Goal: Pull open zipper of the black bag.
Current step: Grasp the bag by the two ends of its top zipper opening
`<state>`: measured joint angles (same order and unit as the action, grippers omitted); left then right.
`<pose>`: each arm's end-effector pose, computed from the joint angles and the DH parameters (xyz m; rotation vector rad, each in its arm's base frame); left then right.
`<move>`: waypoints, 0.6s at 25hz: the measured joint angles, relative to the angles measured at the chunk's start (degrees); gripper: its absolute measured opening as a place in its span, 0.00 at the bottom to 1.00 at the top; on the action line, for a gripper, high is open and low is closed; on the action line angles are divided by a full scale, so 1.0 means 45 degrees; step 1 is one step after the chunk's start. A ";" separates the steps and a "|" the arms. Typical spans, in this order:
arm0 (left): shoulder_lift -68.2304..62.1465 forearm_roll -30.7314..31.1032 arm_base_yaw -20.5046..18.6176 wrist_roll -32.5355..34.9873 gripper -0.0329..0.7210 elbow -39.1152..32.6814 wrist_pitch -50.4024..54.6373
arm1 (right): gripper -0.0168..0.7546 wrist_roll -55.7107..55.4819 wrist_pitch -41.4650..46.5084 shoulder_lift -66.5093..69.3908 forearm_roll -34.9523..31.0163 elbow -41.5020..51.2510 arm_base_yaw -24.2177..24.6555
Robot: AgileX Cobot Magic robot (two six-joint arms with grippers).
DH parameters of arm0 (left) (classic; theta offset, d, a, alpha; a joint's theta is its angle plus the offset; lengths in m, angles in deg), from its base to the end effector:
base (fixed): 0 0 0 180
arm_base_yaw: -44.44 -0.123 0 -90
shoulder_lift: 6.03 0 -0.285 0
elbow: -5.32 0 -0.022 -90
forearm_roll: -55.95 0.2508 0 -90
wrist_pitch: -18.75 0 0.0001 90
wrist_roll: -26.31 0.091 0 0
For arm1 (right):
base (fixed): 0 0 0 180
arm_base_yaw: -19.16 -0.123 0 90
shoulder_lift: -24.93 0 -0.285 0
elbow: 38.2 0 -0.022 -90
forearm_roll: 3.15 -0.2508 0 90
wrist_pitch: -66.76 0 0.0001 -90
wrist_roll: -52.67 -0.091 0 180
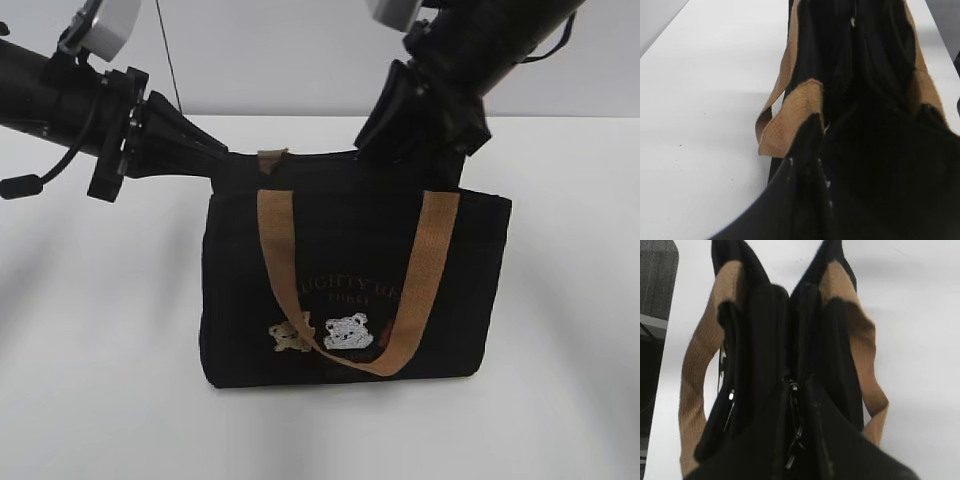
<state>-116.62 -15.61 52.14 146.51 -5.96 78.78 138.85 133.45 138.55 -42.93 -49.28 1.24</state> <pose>0.3370 -0.1211 0.2309 1.5031 1.5769 -0.7300 0.3498 0.1693 0.2806 -1.8302 1.7880 0.5933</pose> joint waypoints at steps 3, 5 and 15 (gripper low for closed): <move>0.0000 -0.0013 0.0000 0.0000 0.11 0.0000 -0.0028 | 0.08 -0.0119 0.0490 -0.0101 0.0269 0.0012 0.0762; 0.0000 -0.0013 0.0000 0.0000 0.11 0.0000 -0.0062 | 0.08 -0.0144 0.0614 -0.0101 0.0370 0.0012 0.1134; 0.0000 -0.0290 0.0108 0.0000 0.11 0.0000 -0.0008 | 0.08 -0.0346 0.0782 -0.0101 0.0647 0.0012 0.1950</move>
<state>-116.62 -16.91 52.62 146.51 -5.96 78.74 137.30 136.96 138.10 -40.01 -49.22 10.01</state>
